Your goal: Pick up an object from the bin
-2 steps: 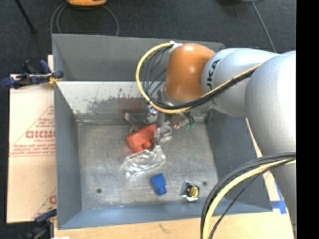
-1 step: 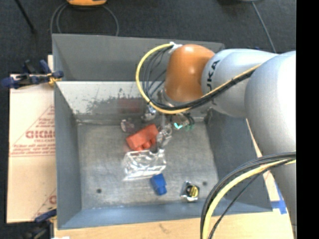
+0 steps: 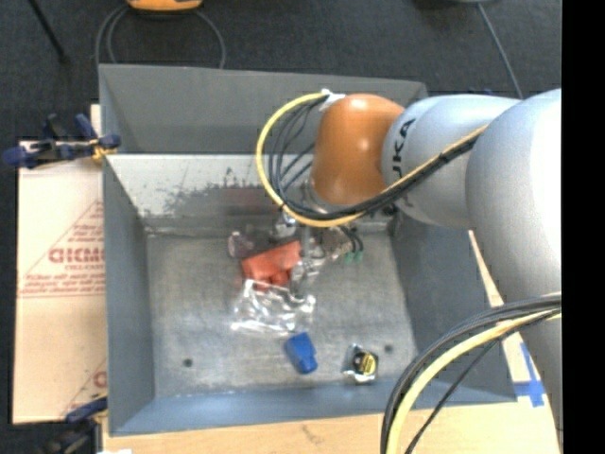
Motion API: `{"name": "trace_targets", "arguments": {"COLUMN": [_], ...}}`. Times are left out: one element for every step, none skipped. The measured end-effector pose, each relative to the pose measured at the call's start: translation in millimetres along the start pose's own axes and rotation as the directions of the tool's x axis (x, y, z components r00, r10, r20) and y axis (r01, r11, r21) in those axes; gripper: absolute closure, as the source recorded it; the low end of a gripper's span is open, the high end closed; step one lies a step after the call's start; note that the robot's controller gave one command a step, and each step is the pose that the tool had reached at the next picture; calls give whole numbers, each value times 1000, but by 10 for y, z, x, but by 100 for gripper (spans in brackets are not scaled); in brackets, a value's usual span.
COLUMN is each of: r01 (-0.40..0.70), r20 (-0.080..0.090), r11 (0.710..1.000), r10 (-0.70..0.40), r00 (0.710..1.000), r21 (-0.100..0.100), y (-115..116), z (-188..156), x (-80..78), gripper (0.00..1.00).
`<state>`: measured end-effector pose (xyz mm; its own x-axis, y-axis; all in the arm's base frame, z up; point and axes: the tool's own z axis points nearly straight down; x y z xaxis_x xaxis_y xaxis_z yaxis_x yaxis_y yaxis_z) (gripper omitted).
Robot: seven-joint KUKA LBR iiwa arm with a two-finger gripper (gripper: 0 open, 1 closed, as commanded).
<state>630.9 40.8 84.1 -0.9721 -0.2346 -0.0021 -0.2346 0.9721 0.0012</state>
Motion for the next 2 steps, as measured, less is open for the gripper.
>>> {"name": "trace_targets", "arguments": {"r01": [2,20], "r20": [-1,11], "r11": [1000,1000], "r10": [-2,-20], "r00": [1000,1000], "r21": [1,6], "y": [-5,-102], "z": [6,-1255], "x": [3,80], "gripper": [100,100]}}
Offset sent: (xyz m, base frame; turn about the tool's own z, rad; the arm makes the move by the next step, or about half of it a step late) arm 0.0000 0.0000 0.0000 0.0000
